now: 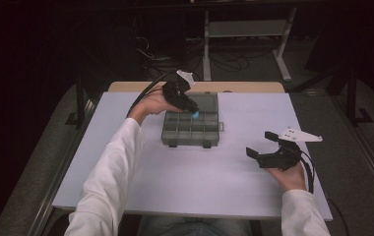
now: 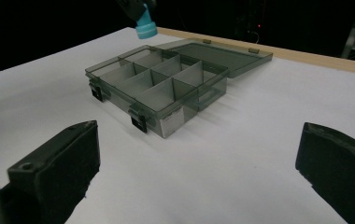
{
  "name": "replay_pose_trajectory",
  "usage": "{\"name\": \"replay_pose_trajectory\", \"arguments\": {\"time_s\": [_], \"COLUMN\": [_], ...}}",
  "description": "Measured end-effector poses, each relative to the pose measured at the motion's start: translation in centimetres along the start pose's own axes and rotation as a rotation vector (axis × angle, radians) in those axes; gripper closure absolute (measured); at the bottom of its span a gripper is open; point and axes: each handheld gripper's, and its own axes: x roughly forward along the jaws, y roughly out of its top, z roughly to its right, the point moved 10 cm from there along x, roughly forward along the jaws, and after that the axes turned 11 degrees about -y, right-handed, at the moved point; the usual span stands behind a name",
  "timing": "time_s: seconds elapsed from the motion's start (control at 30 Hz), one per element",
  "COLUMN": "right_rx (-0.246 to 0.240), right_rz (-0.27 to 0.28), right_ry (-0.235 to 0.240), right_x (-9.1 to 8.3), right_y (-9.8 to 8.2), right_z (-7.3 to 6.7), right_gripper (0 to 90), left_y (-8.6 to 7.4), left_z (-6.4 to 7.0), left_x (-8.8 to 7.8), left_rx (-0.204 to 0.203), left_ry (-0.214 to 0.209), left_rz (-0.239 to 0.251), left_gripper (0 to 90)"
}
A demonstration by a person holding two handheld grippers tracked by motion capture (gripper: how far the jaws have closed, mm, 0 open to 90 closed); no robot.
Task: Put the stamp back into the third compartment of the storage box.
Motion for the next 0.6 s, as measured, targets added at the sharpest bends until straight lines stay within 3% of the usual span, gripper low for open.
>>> {"name": "replay_pose_trajectory", "arguments": {"time_s": [0.27, 0.37, 0.47, 0.57, 0.6], "right_rx": [0.005, 0.001, -0.003, 0.001, 0.000], "right_rz": [-0.002, -0.002, -0.003, -0.004, -0.007], "right_ry": [0.004, 0.005, 0.007, 0.008, 0.009], "right_x": [0.0, 0.0, 0.1, 0.3, 0.3], "right_y": [0.0, -0.1, -0.1, -0.1, -0.1], "right_z": [0.0, 0.0, 0.0, -0.1, -0.1], "right_gripper": [0.0, 0.0, 0.0, 0.0, 0.0], "left_y": [-0.2, -0.3, -0.3, -0.2, -0.1], "left_z": [-1.2, -1.6, -2.1, -2.1, -2.1], "left_x": [1.9, 2.3, 2.5, 2.3, 2.2], "left_rx": [-0.015, -0.039, -0.074, -0.096, -0.100], "left_ry": [0.012, 0.022, 0.034, 0.025, 0.026], "left_rz": [-0.020, -0.021, 0.010, 0.028, 0.039], "left_gripper": [72.9, 72.9, 72.2, 58.8, 58.8]}}
